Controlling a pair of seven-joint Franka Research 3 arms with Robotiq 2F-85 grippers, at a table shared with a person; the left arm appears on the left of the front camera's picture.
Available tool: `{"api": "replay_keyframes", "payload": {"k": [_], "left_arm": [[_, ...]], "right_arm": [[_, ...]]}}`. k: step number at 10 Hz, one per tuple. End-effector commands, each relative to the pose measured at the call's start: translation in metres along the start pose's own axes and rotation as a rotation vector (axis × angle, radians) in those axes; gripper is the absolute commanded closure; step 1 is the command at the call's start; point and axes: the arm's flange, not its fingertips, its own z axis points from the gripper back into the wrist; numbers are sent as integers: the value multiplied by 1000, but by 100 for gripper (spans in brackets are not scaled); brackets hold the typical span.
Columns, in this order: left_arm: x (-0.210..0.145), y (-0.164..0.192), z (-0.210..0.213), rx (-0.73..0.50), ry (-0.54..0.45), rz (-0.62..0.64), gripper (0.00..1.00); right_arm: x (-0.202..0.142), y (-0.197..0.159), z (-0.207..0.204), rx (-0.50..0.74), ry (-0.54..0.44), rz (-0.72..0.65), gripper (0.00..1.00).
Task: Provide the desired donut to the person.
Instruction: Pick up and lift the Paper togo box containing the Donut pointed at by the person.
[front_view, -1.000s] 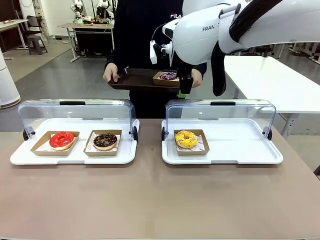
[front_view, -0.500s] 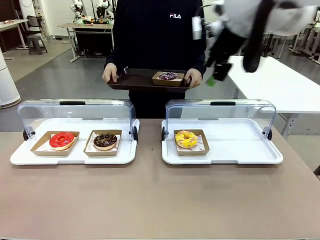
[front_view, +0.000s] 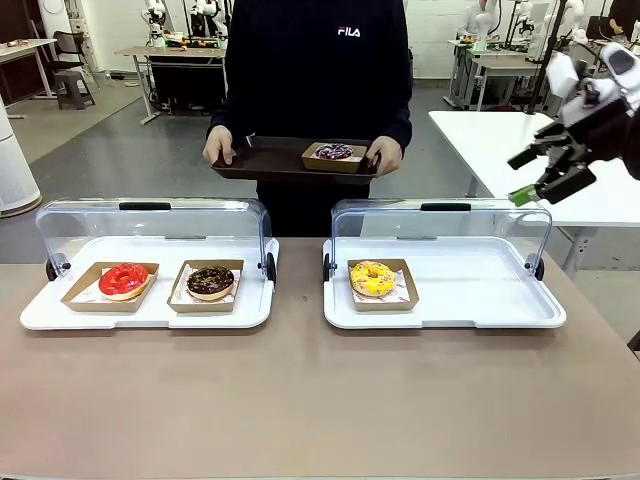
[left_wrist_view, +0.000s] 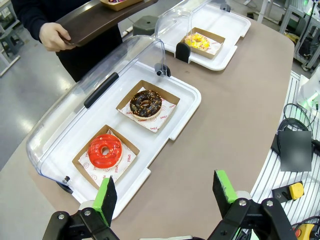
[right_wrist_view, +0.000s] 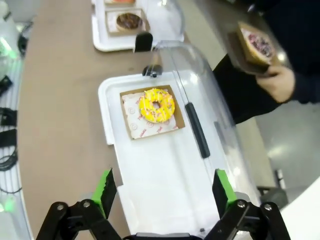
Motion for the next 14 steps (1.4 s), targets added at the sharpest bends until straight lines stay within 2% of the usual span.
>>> {"api": "replay_keyframes", "payload": {"k": [1, 3, 7, 11, 13, 14], "left_arm": [[0, 0, 0, -6, -7, 7, 0], [0, 0, 0, -6, -7, 7, 0], [0, 0, 0, -6, -7, 7, 0], [0, 0, 0, -6, -7, 7, 0], [0, 0, 0, -6, -7, 7, 0], [0, 0, 0, -6, -7, 7, 0]], "right_arm": [[-24, 0, 5, 0, -101, -72, 0], [-38, -7, 17, 15, -101, -121, 0], [-39, -13, 25, 55, -101, -130, 0], [-38, -13, 25, 33, -109, -109, 0], [-30, -11, 23, 4, -77, -111, 0], [-38, -9, 26, 43, -77, -123, 0]]}}
